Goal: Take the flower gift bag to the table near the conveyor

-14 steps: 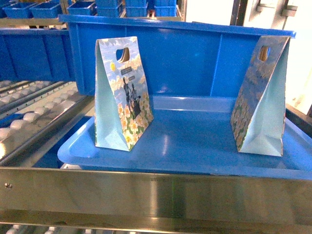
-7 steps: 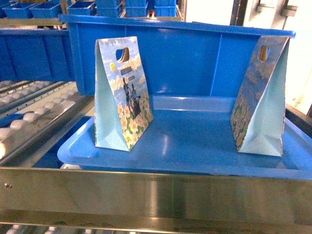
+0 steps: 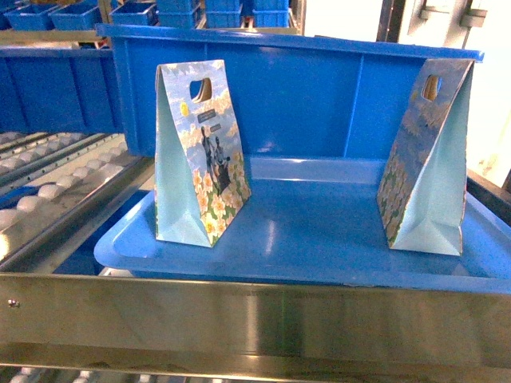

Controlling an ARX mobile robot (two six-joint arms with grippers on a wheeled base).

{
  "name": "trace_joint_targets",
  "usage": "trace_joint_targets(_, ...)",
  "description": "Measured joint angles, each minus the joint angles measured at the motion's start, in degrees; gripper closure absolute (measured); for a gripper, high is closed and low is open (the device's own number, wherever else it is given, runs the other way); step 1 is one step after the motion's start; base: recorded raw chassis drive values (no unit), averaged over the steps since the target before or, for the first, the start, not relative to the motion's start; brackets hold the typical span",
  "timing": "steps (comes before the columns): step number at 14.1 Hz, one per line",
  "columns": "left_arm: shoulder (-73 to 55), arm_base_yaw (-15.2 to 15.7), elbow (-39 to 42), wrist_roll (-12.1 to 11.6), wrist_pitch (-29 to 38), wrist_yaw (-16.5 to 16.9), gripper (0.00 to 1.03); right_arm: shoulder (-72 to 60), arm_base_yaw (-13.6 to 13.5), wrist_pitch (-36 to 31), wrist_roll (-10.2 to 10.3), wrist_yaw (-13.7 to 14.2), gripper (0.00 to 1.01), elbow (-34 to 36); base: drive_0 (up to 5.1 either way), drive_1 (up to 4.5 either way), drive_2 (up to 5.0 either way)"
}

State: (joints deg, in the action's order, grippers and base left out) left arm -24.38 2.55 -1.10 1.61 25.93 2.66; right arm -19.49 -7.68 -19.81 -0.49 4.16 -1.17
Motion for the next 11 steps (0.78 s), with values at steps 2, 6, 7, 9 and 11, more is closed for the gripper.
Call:
trace_joint_targets(2,-15.8,3.7,-3.7,1.6,12.9,2.9,0.05,-14.3,-3.8,-11.3,-0.5,1.3,0.03,-3.5,0.0,0.0,0.0)
trace_joint_targets(6,-33.2,5.3,-18.4,5.1,13.9,7.7,0.05,-30.0,-4.7,-15.7,-0.6,2.3,0.03,-12.3,0.0,0.0,0.0)
trace_joint_targets(7,-34.3,3.4,-22.3,5.4,12.4,7.7,0.05,-31.1,-4.8,-15.8,-0.6,2.7,0.03,-14.3,0.0,0.0,0.0)
trace_joint_targets(9,-36.1,-3.5,-30.6,3.5,5.6,5.9,0.05,-34.0,-5.5,-13.5,-0.6,3.1,0.03,-18.4,0.0,0.0,0.0)
trace_joint_targets(11,-39.4,-10.4,-35.1,1.4,-0.1,2.8,0.05,-37.1,-6.6,-9.4,-0.4,3.1,0.03,-22.5,0.0,0.0,0.0)
